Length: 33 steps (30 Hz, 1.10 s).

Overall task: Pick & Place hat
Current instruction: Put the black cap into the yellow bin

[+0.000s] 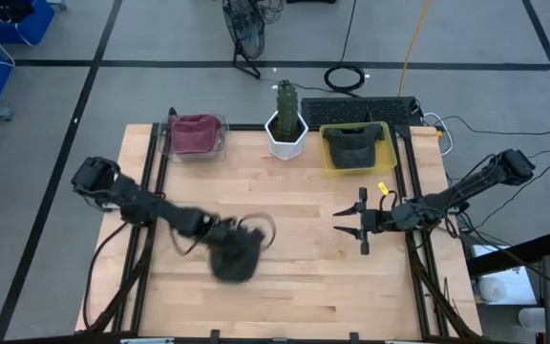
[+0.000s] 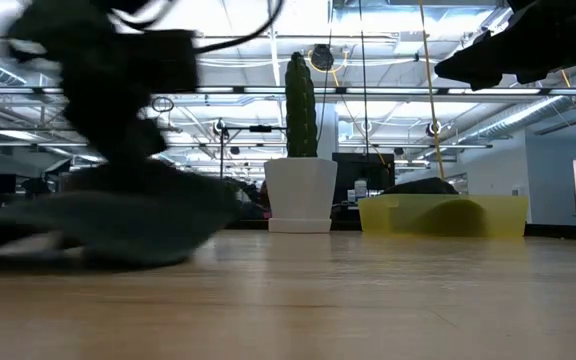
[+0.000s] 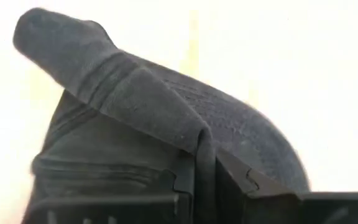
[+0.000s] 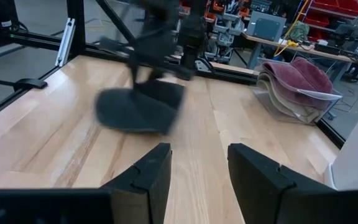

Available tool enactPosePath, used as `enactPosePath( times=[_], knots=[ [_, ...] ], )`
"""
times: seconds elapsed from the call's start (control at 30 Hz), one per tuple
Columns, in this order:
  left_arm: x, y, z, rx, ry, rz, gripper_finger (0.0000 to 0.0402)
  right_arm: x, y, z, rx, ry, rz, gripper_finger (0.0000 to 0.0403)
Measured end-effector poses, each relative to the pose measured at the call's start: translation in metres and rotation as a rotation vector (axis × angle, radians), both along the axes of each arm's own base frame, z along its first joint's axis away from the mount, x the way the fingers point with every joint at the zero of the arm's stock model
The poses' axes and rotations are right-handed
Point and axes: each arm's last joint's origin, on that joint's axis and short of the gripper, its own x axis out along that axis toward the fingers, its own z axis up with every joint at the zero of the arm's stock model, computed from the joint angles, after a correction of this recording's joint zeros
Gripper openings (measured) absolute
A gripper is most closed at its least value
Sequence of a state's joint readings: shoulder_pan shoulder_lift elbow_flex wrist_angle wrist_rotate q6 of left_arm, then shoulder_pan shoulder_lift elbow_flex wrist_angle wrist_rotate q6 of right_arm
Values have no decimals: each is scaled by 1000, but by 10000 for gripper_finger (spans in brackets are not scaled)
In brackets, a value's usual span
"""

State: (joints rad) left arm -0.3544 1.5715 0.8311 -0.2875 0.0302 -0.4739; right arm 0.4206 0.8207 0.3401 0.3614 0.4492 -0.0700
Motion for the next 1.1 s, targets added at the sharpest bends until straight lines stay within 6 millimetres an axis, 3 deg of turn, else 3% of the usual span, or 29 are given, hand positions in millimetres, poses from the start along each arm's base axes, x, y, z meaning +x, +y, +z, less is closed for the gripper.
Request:
enactPosePath(
  times=[0.17,0.27,0.53,0.67,0.8,1.1],
  knots=[
    [36,55,21,35,-210,98,14,0,0,0,-3,2,0,144],
    [53,77,29,39,-274,121,16,0,0,-2,-9,16,1,144],
    [116,89,10,51,-216,111,21,-1,-1,-5,-14,47,-1,144],
    [149,88,11,75,-236,83,26,-2,-1,-5,-2,56,-4,144],
    [169,89,23,138,-280,50,77,-2,-1,-7,-4,76,-5,144],
    [171,89,32,196,-302,44,207,-3,-1,-10,28,106,-17,144]
  ],
)
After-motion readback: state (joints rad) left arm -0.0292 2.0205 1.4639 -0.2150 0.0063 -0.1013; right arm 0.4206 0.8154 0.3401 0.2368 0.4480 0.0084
